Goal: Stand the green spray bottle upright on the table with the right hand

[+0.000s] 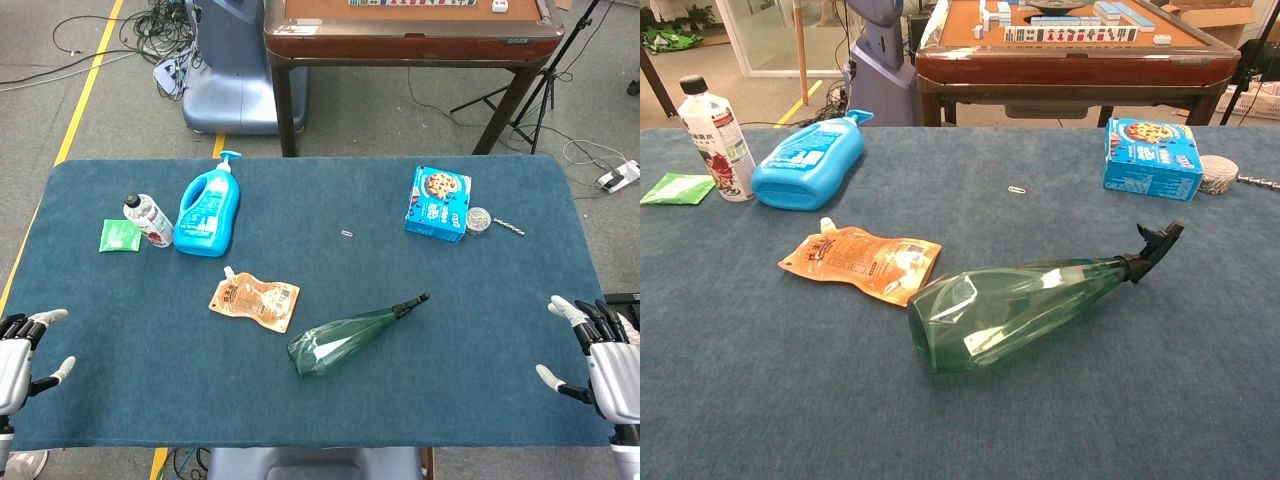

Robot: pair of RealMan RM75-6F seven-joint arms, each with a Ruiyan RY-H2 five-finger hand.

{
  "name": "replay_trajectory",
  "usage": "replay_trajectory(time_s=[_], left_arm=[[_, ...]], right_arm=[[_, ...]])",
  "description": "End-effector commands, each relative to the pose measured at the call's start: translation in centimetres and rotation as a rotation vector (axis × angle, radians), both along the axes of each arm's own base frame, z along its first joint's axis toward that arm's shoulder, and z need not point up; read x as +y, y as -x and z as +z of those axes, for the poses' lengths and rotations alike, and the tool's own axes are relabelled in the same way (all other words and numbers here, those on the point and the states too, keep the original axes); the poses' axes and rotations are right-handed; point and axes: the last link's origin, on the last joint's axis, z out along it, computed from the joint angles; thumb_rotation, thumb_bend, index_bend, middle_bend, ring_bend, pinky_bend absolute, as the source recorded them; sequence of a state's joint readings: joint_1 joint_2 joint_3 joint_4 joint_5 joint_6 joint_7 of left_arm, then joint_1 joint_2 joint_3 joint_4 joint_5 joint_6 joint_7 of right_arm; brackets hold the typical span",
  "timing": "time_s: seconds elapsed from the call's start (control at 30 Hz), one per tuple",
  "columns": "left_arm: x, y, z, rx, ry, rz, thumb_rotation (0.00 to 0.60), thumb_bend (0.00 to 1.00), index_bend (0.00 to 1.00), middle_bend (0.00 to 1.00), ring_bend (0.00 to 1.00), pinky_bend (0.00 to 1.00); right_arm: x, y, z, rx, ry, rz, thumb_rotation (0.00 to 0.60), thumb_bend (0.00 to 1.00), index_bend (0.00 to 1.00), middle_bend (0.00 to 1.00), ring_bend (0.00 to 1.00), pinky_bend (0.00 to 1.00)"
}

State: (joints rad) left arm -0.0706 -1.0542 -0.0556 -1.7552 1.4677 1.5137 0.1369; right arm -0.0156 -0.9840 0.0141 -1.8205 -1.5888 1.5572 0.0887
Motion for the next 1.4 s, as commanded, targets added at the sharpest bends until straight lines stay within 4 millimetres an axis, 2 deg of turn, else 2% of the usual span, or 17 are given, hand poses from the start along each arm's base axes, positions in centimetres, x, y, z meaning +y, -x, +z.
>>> replay_trajectory(time_s=[0.03, 0.37, 0.67, 0.9, 1.07, 1.17, 1.4], left_arm=[[0.0, 0.0, -0.1, 0.001, 0.004, 0.001, 0.6, 0.26, 0.27, 0.31, 0.29, 0.16], [-0.3, 0.1, 0.0, 0.004, 0.005, 0.008, 0.6, 0.25, 0.28, 0.31, 0.29, 0.16], [-0.5, 0.0, 0.0, 0.004, 0.008, 0.006, 0.6, 0.26, 0.29, 0.31, 0.29, 0.16], [-0.8, 0.0, 0.1, 0.003, 0.007, 0.011, 0.6, 0.26, 0.31, 0.31, 0.29, 0.16], [-0.9, 0.0, 0.3, 0.0, 0.001, 0.006, 0.6, 0.26, 0.33, 0.31, 0.29, 0.16], [-1.1, 0.1, 0.3, 0.0, -0.001, 0.008, 0.6, 0.26, 0.33, 0.31, 0.29, 0.16], [-1.3, 0.1, 0.6, -0.003, -0.013, 0.011, 0.6, 0.26, 0.33, 0.31, 0.29, 0.16]], right_arm=[[-0.1, -0.1, -0.1, 0.0, -0.002, 0.004, 0.6, 0.14, 0.14, 0.25, 0.12, 0.08], [-1.0, -1.1, -0.7, 0.035, -0.067, 0.067, 0.6, 0.14, 0.14, 0.25, 0.12, 0.08], [-3.2, -3.7, -3.1, 0.099, -0.233, 0.191, 0.6, 0.14, 0.14, 0.25, 0.12, 0.08], [-5.3, -5.7, -6.3, 0.181, -0.362, 0.261, 0.6, 0.11, 0.14, 0.25, 0.12, 0.08], [-7.4, -6.7, -8.4, 0.22, -0.424, 0.285, 0.6, 0.05, 0.14, 0.22, 0.12, 0.08], [-8.8, -7.2, -9.8, 0.266, -0.428, 0.3, 0.6, 0.01, 0.14, 0.18, 0.12, 0.08], [-11.6, -8.2, -12.6, 0.262, -0.462, 0.298, 0.6, 0.0, 0.14, 0.17, 0.12, 0.08]])
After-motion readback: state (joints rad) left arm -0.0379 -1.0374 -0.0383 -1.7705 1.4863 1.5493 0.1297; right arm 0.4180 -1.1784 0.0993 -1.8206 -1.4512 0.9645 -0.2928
